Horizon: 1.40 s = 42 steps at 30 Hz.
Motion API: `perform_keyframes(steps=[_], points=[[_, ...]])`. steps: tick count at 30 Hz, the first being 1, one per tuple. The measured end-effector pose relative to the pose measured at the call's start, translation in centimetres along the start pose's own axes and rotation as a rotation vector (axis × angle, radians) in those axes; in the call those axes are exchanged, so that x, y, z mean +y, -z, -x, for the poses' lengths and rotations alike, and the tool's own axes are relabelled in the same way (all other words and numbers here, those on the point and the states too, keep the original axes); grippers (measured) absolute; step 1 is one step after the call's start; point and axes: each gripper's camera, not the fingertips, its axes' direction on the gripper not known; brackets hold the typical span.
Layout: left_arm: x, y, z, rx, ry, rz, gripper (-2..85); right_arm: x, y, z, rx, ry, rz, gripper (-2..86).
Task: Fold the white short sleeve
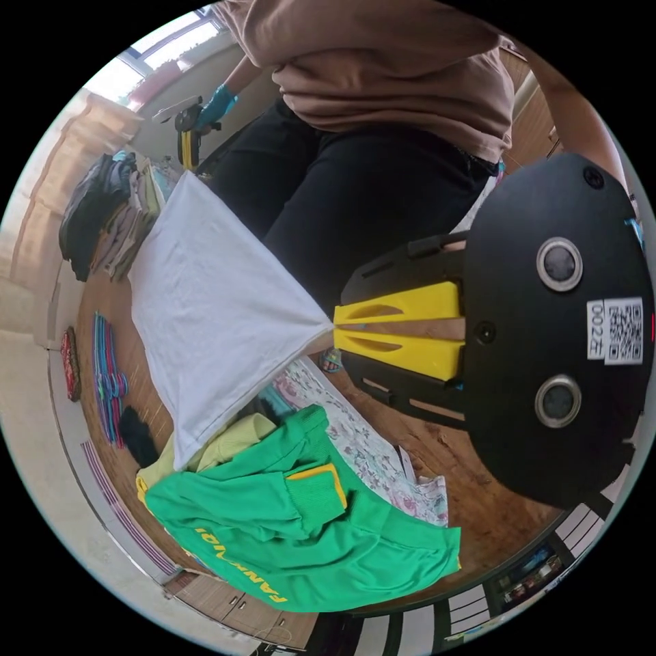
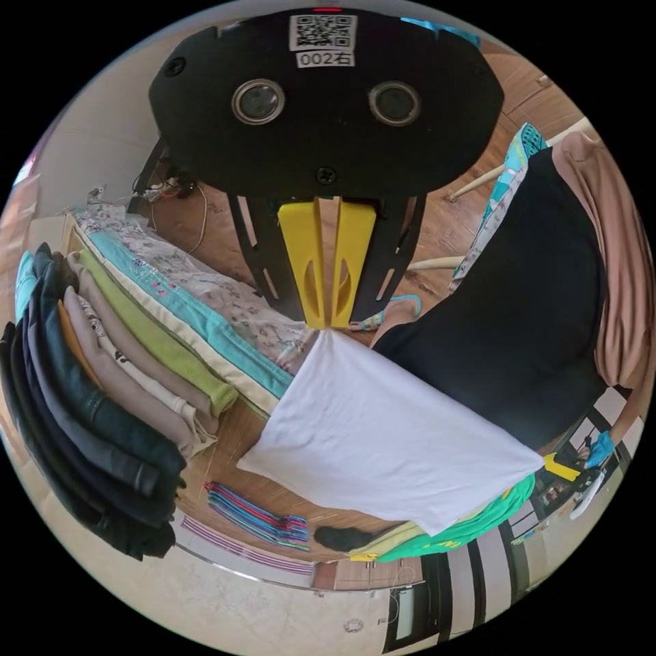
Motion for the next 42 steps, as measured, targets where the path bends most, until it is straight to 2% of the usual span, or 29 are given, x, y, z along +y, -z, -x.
perform_keyframes(steps=[4,8,12,18,24,31,34,42], points=[[0.5,0.7,-0.4,-0.041,0.033,0.026,-1.0,0.5,0.9,1.2,0.044,0.007,0.044,1.4],[-0.3,3.2,-1.9,-0.078,0.045,-0.050,-0.4,0.3,3.7,3.2,0.054,0.018,0.010,6.8],[-3.0,4.7,-4.8,-0.105,-0.032,-0.126,1.6,-0.8,5.2,6.2,0.077,0.080,-0.034,10.4],[-7.5,4.9,-9.0,-0.078,-0.170,-0.151,4.6,-2.6,5.8,9.9,0.241,0.125,-0.041,15.0],[-10.5,3.7,-13.9,-0.065,-0.255,-0.110,9.4,-4.4,5.3,12.5,0.290,0.182,-0.063,13.0],[-11.3,1.9,-19.2,-0.138,-0.301,-0.074,13.0,-5.7,6.3,13.3,0.422,0.094,-0.139,3.0],[-11.6,1.2,-21.0,-0.214,-0.273,-0.048,14.6,-6.8,9.1,13.2,0.447,0.067,-0.189,0.3],[-11.7,1.0,-23.7,-0.555,-0.098,-0.036,13.2,-12.4,18.0,11.9,0.376,0.050,-0.264,-0.7]])
